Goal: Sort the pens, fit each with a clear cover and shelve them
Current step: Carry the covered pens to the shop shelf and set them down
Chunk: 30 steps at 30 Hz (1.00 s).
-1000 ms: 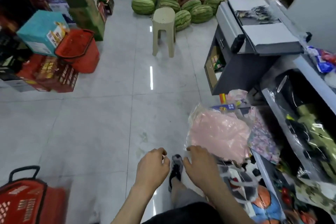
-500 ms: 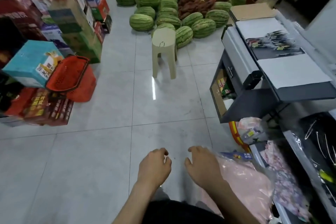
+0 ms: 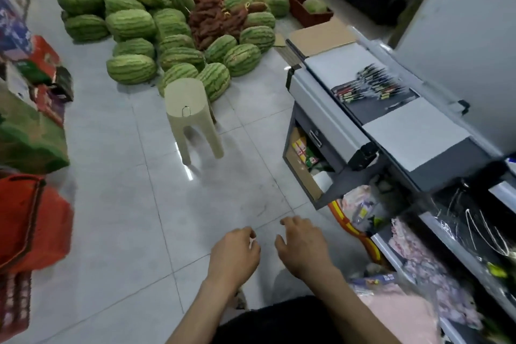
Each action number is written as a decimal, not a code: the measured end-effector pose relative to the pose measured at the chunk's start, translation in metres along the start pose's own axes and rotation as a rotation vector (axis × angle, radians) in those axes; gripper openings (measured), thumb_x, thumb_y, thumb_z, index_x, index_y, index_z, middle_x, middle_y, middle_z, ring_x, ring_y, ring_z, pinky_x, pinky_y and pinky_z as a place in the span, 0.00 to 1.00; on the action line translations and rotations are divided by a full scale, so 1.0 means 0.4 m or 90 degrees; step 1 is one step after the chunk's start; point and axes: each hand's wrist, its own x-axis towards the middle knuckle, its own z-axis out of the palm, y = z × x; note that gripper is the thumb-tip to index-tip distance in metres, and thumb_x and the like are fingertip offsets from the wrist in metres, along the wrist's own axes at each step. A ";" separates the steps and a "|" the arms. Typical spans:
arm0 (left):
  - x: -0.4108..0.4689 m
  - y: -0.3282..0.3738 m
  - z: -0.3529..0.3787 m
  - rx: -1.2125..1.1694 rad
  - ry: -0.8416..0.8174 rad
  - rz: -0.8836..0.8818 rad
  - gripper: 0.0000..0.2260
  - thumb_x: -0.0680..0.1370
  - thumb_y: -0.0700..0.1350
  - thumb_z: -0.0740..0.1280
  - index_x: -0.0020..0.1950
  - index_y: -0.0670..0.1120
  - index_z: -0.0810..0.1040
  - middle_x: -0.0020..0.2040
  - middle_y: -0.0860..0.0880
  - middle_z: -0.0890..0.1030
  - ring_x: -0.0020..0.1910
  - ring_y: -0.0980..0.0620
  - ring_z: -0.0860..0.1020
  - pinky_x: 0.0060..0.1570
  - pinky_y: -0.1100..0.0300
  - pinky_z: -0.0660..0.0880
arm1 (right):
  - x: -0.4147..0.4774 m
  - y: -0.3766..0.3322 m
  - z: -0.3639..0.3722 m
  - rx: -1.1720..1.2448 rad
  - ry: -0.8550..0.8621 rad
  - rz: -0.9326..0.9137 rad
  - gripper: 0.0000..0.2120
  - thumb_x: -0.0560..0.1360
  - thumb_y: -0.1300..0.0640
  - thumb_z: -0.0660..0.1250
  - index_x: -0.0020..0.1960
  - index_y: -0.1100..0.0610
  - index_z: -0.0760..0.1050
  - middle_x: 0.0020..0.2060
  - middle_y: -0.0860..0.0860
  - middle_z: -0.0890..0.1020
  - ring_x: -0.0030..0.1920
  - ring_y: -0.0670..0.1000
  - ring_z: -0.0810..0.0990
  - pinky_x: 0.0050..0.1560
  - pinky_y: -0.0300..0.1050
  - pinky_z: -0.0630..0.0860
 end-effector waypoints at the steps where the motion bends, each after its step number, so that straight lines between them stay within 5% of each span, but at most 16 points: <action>1: 0.045 0.010 -0.016 0.009 -0.007 0.016 0.15 0.81 0.53 0.59 0.65 0.54 0.79 0.56 0.54 0.83 0.53 0.52 0.81 0.52 0.55 0.79 | 0.031 0.005 -0.018 0.008 0.008 0.022 0.21 0.82 0.45 0.56 0.71 0.52 0.70 0.65 0.51 0.76 0.64 0.54 0.73 0.64 0.52 0.70; 18: 0.830 0.525 -0.155 0.169 -0.088 0.233 0.17 0.82 0.53 0.58 0.67 0.52 0.78 0.61 0.51 0.82 0.57 0.49 0.80 0.54 0.55 0.78 | 0.628 0.367 -0.418 0.111 0.118 0.296 0.19 0.82 0.45 0.55 0.67 0.51 0.72 0.62 0.52 0.78 0.62 0.55 0.74 0.62 0.54 0.71; 24: 1.035 0.722 -0.169 0.172 -0.102 0.279 0.12 0.81 0.52 0.59 0.56 0.49 0.80 0.50 0.51 0.82 0.47 0.49 0.80 0.49 0.49 0.81 | 0.750 0.473 -0.485 0.194 0.114 0.373 0.19 0.81 0.46 0.56 0.69 0.51 0.72 0.63 0.52 0.78 0.63 0.55 0.74 0.64 0.53 0.73; 30: 1.248 0.878 -0.153 0.193 -0.170 0.317 0.12 0.79 0.51 0.61 0.55 0.46 0.76 0.47 0.48 0.81 0.44 0.47 0.79 0.44 0.51 0.79 | 0.875 0.545 -0.527 0.223 0.111 0.444 0.19 0.82 0.46 0.56 0.69 0.52 0.71 0.62 0.52 0.78 0.61 0.55 0.75 0.60 0.51 0.73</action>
